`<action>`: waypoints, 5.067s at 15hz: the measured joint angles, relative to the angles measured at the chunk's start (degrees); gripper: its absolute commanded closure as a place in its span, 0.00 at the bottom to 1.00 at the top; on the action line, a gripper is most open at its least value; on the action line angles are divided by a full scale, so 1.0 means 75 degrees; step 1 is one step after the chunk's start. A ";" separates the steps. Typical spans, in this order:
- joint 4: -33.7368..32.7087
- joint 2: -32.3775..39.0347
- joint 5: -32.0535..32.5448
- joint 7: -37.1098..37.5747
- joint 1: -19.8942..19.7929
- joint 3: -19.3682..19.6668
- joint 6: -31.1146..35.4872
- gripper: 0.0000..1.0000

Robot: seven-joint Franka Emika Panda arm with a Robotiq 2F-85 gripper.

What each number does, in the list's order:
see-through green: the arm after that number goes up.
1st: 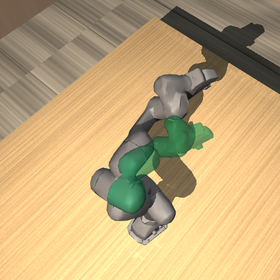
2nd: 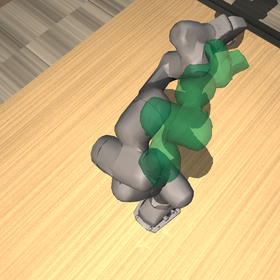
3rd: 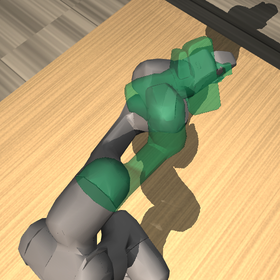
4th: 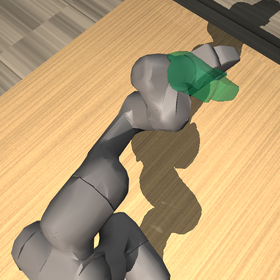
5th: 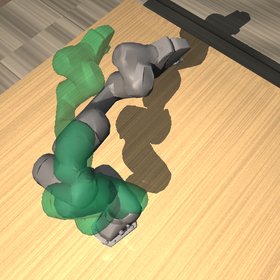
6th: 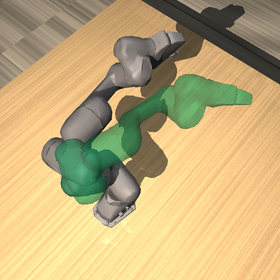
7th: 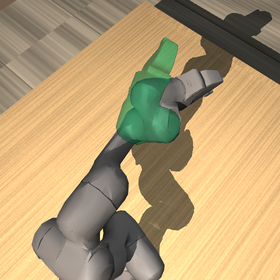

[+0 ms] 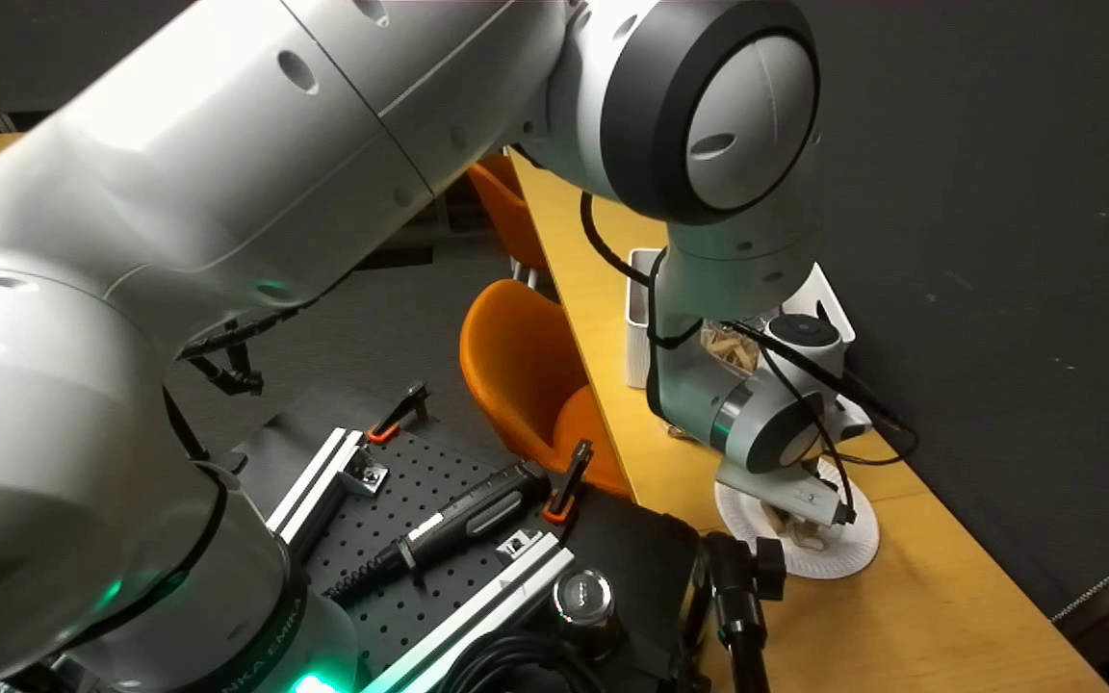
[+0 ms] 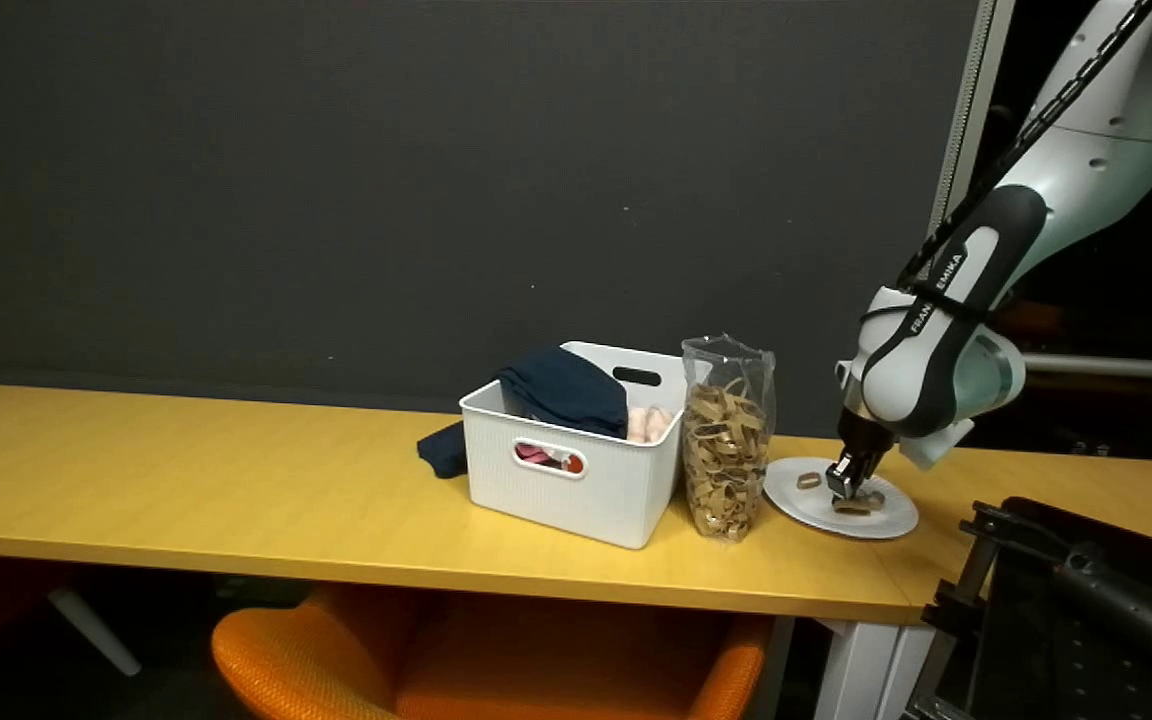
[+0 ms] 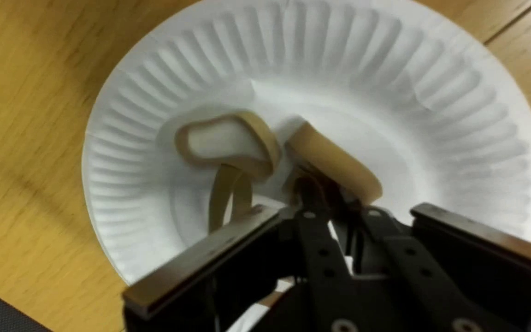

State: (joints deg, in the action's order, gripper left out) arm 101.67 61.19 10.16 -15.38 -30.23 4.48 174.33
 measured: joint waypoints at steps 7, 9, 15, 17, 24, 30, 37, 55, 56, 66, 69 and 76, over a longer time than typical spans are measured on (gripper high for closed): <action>0.0035 -0.0398 -0.0175 0.0021 0.0024 -0.0208 -0.0013 0.99; 0.0081 -0.0643 -0.0218 0.0021 0.0039 -0.0281 -0.0065 0.99; 0.0100 -0.0947 -0.0366 0.0021 0.0192 -0.0336 -0.0709 0.72; 0.0100 -0.0949 -0.0419 0.0021 0.0237 -0.0336 -0.0842 0.59; 0.0428 -0.1197 -0.0487 -0.0044 0.0206 -0.0022 -0.1178 0.08; 0.0655 -0.1150 -0.0485 -0.0760 -0.0272 0.0008 -0.1364 0.00; -0.0031 -0.0643 -0.0485 -0.0826 -0.0408 -0.0065 -0.1490 0.00; -0.1689 0.0529 -0.0486 -0.0905 -0.0365 -0.0201 -0.2412 0.73; -0.1717 0.0529 -0.0486 -0.0905 -0.0365 -0.0201 -0.2412 0.81; -0.1873 0.0530 -0.0505 -0.0902 -0.0233 -0.0304 -0.2411 1.00; -0.1880 0.0490 -0.0514 -0.0896 -0.0104 -0.0315 -0.2408 1.00; -0.1875 0.0256 -0.0560 -0.0892 -0.0236 -0.0087 -0.2411 1.00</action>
State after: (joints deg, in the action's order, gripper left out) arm 87.60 63.12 5.97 -22.08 -32.00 3.83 156.25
